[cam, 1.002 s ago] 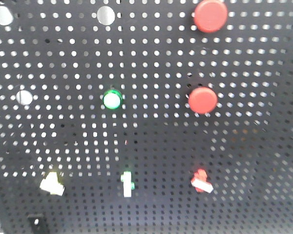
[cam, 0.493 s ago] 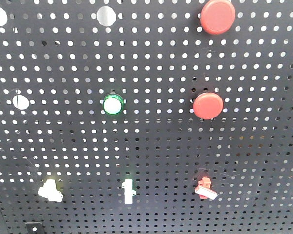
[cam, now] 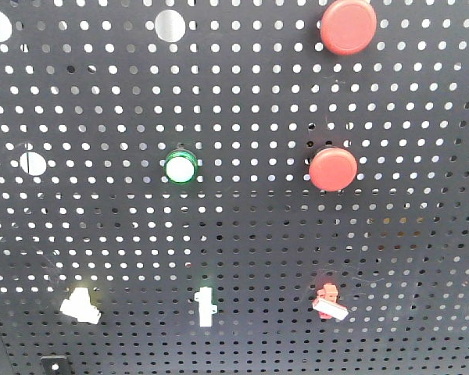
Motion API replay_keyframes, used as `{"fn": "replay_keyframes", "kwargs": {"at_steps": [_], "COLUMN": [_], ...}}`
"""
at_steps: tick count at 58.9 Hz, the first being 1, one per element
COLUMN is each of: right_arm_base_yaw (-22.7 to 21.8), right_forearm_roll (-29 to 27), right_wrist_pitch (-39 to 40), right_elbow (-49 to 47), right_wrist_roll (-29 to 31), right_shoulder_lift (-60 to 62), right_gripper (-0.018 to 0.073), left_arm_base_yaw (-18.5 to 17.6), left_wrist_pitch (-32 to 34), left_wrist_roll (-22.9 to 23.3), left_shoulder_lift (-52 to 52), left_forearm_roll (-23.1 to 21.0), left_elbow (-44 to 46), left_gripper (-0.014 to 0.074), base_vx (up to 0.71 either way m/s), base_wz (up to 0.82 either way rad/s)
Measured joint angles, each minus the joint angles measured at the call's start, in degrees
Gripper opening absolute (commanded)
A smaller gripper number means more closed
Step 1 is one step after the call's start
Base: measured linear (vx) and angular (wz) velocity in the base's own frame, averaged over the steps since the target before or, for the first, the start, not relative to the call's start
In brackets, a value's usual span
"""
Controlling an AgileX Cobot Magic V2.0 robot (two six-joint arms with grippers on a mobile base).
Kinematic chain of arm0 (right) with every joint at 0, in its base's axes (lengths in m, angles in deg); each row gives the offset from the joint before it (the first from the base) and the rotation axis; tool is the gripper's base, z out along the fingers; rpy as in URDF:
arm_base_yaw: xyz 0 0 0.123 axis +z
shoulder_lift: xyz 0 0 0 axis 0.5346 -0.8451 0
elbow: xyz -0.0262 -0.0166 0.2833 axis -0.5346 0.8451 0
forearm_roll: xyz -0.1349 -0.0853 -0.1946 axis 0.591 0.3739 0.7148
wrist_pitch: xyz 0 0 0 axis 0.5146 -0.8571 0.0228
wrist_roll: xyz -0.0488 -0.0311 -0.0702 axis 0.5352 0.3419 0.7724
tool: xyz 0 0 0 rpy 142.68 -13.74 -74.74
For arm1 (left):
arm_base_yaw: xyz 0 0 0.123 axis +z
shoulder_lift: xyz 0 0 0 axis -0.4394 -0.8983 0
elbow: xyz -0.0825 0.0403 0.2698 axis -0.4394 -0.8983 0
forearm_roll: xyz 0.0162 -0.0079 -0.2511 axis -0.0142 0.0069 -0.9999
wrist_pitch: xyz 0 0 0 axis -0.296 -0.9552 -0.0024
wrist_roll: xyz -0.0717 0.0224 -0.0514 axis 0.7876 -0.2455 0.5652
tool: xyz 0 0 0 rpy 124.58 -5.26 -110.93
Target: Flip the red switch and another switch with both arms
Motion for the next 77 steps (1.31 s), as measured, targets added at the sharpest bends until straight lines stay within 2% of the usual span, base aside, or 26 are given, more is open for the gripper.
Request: {"fn": "replay_keyframes", "kwargs": {"at_steps": [9,14,20,26,32,40,48,56,68,77], "right_arm_base_yaw": [0.0,0.0,0.0,0.0,0.0,0.0,0.0,0.0,0.0,0.0], "right_forearm_roll": [0.0,0.0,0.0,1.4,5.5,13.5,21.0,24.1,24.7,24.8], "right_wrist_pitch": [8.1,13.4,15.3,15.1,15.7,17.5,22.2,29.7,33.0,32.6], "right_elbow": [0.0,0.0,-1.3,-6.2,-13.5,-19.0,-19.8,-19.8,-19.9,-19.9], "right_wrist_roll": [0.0,-0.4,-3.1,-5.2,-5.4,-5.4,-5.4,-5.5,-5.6,-5.6], "right_shoulder_lift": [0.0,0.0,0.0,-1.6,-6.7,-14.9,-23.2,-28.0,-31.9,-32.6], "right_gripper": [-0.0006,-0.0006,-0.0006,-0.0006,-0.0006,-0.0006,-0.0006,-0.0006,-0.0006,-0.0006], "left_arm_base_yaw": [0.0,0.0,0.0,0.0,0.0,0.0,0.0,-0.2,-4.1,-10.7], "left_wrist_pitch": [7.6,10.2,9.4,3.5,-2.2,-3.8,-3.4,-3.6,1.7,7.9], "left_wrist_roll": [0.2,2.2,5.1,5.7,5.9,6.0,6.0,5.7,2.6,2.9], "left_shoulder_lift": [0.0,0.0,0.0,0.0,-0.6,-7.2,-14.7,-22.0,-29.9,-36.3], "left_forearm_roll": [0.0,0.0,0.2,2.9,6.4,8.1,8.3,8.9,13.0,14.8], "left_elbow": [0.0,0.0,0.5,5.6,13.7,24.0,26.7,26.8,26.7,26.7], "left_gripper": [0.0003,0.0003,0.0003,0.0003,0.0003,0.0003,0.0003,0.0003,0.0003,0.0003], "base_vx": [0.0,0.0,0.0,0.0,0.0,0.0,0.0,0.0,0.0,0.0], "base_wz": [0.0,0.0,0.0,0.0,0.0,0.0,0.0,0.0,0.0,0.0]}}
